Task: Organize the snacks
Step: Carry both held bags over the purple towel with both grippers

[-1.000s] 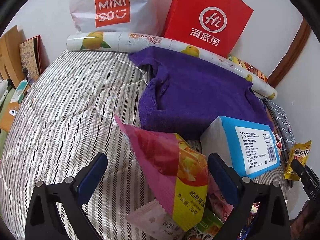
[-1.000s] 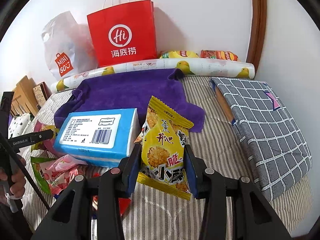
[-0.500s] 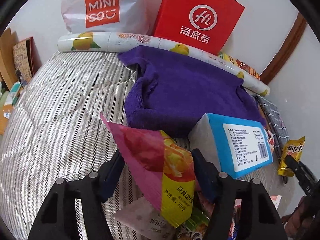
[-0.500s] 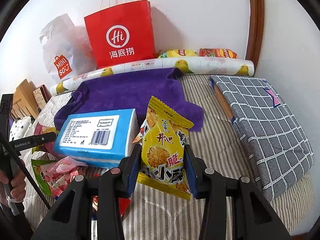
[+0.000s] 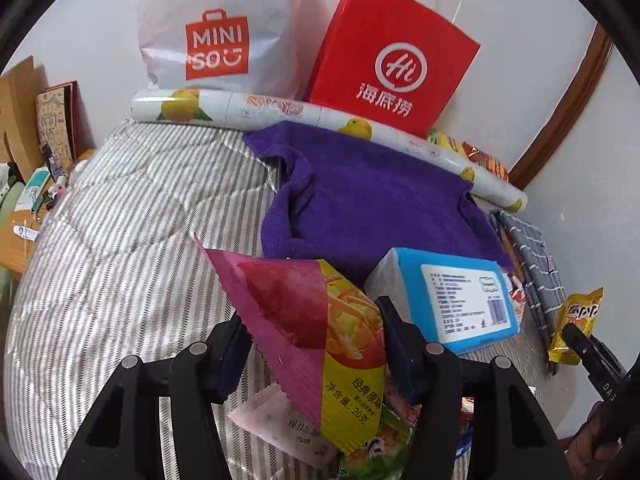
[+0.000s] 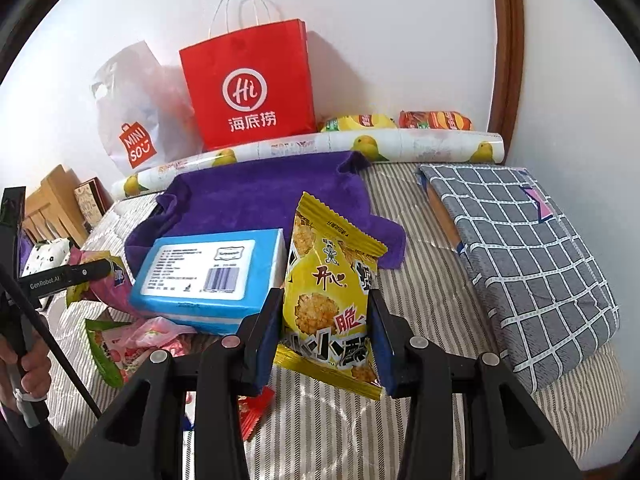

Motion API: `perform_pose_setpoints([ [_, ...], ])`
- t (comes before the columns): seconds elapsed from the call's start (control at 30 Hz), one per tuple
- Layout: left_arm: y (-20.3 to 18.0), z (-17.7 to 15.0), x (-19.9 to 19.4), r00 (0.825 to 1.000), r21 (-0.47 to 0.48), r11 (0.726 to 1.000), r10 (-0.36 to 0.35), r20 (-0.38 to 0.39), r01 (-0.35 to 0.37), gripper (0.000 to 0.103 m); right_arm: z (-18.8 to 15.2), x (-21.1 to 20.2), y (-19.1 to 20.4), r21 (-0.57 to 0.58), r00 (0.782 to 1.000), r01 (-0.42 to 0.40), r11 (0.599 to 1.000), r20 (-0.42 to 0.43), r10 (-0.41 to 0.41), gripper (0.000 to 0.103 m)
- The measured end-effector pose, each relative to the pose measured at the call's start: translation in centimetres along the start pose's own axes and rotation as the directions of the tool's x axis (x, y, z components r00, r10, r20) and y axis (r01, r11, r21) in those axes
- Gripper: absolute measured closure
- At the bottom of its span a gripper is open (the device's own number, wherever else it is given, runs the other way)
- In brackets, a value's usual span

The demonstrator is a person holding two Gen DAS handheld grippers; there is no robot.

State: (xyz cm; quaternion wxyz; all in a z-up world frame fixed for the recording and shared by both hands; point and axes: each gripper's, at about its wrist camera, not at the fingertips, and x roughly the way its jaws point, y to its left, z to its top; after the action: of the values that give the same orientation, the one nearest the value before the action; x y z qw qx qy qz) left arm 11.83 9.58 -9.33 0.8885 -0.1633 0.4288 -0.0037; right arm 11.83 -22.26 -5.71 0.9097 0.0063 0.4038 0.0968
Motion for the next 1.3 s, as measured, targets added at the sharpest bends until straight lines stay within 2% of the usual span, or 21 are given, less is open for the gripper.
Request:
perform_pose_setpoints([
  [0.2, 0.1, 0.1, -2.5, 0.999, -0.009, 1.0, -0.005, 0.039, 0.005, 0.046, -0.1, -1.3, 0.6, -0.003, 1.0, -0.022, 1.0, 0.014, 0.022, 0.062],
  [0.37, -0.2, 0.1, -4.1, 0.998, -0.014, 0.999, -0.041, 0.046, 0.041, 0.046, -0.1, -2.5, 1.4, -0.006, 0.999, -0.047, 0.999, 0.02, 0.047, 0.062],
  [0.73, -2.9, -0.2, -6.8, 0.995, 0.057, 0.994, -0.094, 0.045, 0.091, 0.046, 0.4, -4.2, 3.8, -0.032, 0.994, -0.104, 0.994, 0.026, 0.105, 0.062],
  [0.93, -4.3, 0.9, -7.4, 0.992, 0.087, 0.989, -0.121, 0.04, 0.117, 0.046, 1.7, -4.4, 4.8, -0.041, 0.992, -0.123, 0.992, 0.029, 0.124, 0.062],
  [1.3, -5.7, 4.3, -7.3, 0.991, 0.116, 0.985, -0.129, 0.035, 0.124, 0.046, 5.6, -3.4, 5.4, -0.035, 0.991, -0.123, 0.992, 0.045, 0.124, 0.062],
])
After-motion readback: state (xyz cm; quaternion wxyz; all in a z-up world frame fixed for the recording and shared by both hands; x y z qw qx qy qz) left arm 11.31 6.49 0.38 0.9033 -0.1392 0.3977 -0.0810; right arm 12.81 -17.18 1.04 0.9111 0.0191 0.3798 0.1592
